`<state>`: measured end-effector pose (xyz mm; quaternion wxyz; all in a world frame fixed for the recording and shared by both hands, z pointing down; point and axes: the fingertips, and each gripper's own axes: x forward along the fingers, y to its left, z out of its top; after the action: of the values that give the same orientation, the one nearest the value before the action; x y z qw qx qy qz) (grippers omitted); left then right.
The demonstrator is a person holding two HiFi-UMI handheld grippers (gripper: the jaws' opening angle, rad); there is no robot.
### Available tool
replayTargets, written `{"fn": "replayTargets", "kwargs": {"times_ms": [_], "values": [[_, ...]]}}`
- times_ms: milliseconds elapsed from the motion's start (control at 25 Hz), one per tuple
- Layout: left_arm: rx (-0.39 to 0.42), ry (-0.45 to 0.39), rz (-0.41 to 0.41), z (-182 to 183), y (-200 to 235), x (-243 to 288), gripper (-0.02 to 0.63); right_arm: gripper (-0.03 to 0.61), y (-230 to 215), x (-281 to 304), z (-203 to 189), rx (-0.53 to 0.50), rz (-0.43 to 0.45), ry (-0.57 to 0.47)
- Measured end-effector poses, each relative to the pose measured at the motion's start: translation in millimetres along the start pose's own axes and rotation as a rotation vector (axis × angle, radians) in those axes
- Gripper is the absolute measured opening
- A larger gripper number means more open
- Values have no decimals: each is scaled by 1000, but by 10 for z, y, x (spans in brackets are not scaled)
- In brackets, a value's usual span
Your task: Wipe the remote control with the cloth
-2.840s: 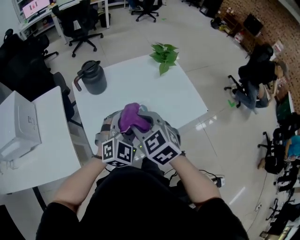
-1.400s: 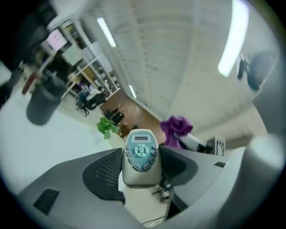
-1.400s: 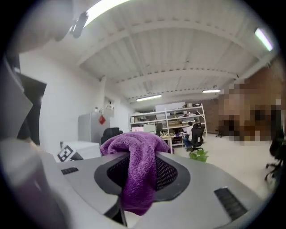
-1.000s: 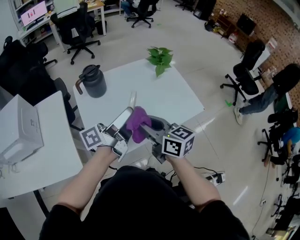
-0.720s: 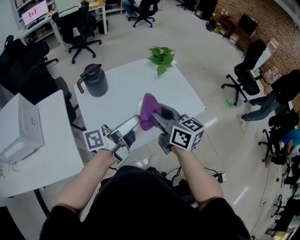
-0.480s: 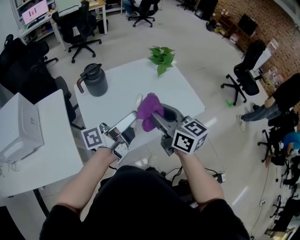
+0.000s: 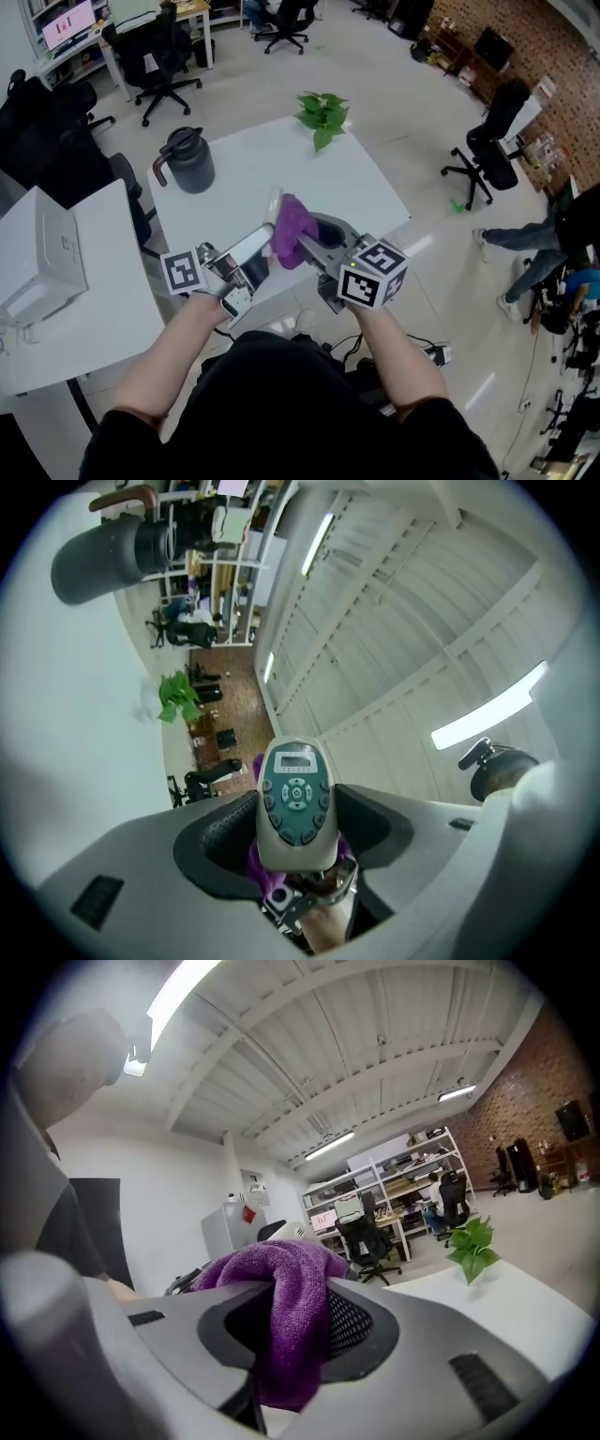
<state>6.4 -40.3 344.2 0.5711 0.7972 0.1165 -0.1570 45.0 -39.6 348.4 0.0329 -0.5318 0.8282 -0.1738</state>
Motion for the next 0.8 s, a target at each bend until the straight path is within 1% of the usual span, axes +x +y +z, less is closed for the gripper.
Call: {"fn": "replayTargets", "kwargs": {"times_ms": [80,160,240,280,360,440,520,600,680,800], "values": [[16,40,8,-95,4,-10,249,126,-98,-35,111,-12,-38,-27],[53,59,32,-131,16,-27,249,126,-163,-68,192,-28,-71,-49],[122,66,87,-110,67,-66,249,126,-205,-106,227,-54,-107,-56],[177,71,133,-79,116,-105,249,126,-227,-121,228,-74,-128,-55],[322,82,272,26,266,-235,249,126,-276,-138,199,-127,-174,-34],[469,81,444,169,450,-422,250,126,-330,-130,139,-187,-217,9],[571,68,605,298,638,-630,250,126,-393,-80,56,-250,-245,62],[652,56,755,419,836,-848,250,126,-467,15,-36,-302,-255,114],[714,42,910,546,1047,-1091,250,126,-553,142,-126,-338,-246,159],[760,-2,1155,771,1360,-1494,250,126,-698,351,-247,-377,-203,220]]}}
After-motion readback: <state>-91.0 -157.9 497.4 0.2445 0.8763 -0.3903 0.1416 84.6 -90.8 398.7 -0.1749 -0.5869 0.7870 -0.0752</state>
